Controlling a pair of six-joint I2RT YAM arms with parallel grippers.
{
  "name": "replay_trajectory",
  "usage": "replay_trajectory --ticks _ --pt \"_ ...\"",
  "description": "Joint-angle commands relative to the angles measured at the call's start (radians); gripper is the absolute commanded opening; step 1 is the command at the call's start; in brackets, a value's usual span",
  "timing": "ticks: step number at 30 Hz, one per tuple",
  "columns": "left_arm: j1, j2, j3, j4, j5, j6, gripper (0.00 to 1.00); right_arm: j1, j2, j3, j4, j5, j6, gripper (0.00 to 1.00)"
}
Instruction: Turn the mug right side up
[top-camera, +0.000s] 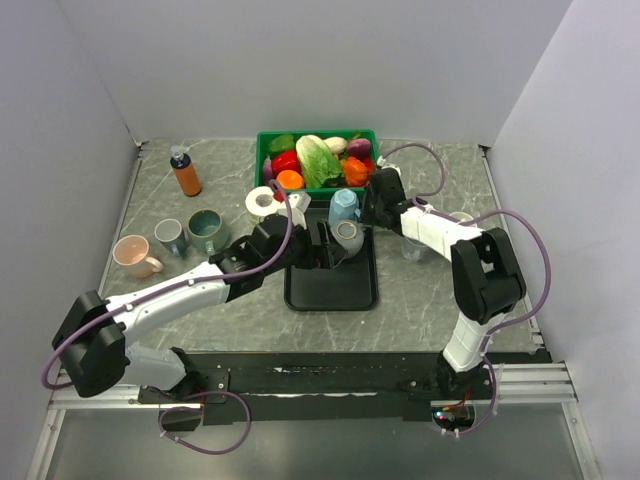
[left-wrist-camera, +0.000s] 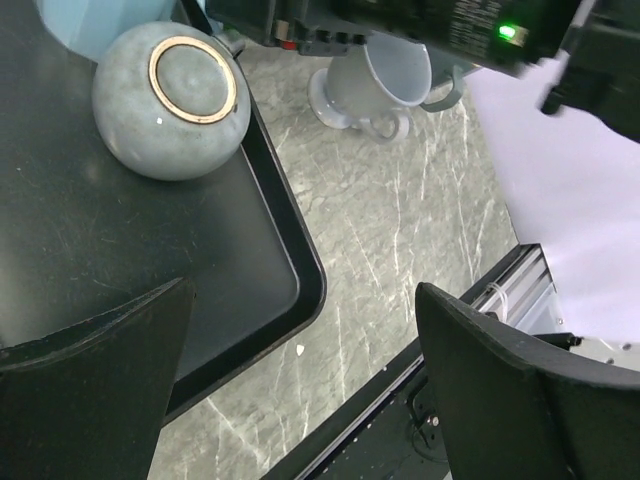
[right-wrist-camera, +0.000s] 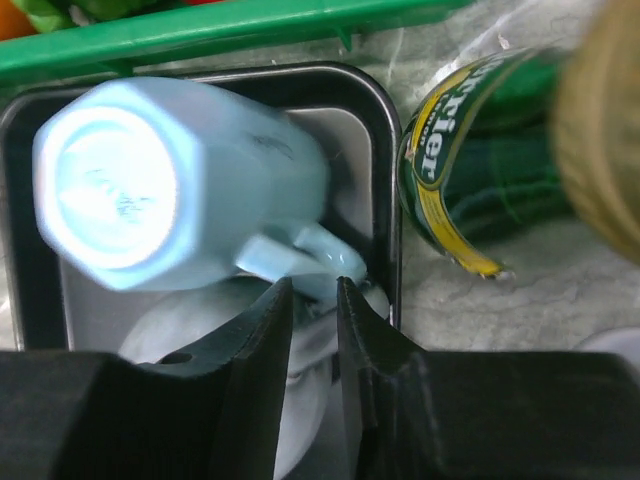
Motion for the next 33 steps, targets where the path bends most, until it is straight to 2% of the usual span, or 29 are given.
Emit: replay_trajectory --ticks 1,23,26,29,33 --pt "0.0 -0.057 -0.022 -0.007 0.004 0.033 0.96 0.007 0.049 0.072 0.016 0.01 0.002 0.33" --pt "0.002 -0.165 -0.137 0.008 -0.035 0.033 0.96 0.095 -0.207 -0.153 -0.117 0.025 0.067 0.33" --pt "0.0 -0.183 -0.143 0.002 -0.039 0.031 0.96 0.095 -0.25 -0.153 -0.122 0.112 0.006 0.38" --pt "0.002 -0.209 -0.153 0.005 -0.038 0.038 0.96 0.093 -0.289 -0.144 -0.114 0.125 -0.151 0.47" --pt "0.002 -0.246 -0.182 0.016 -0.052 0.03 0.96 0.092 -0.301 -0.123 -0.163 -0.009 -0.448 0.57"
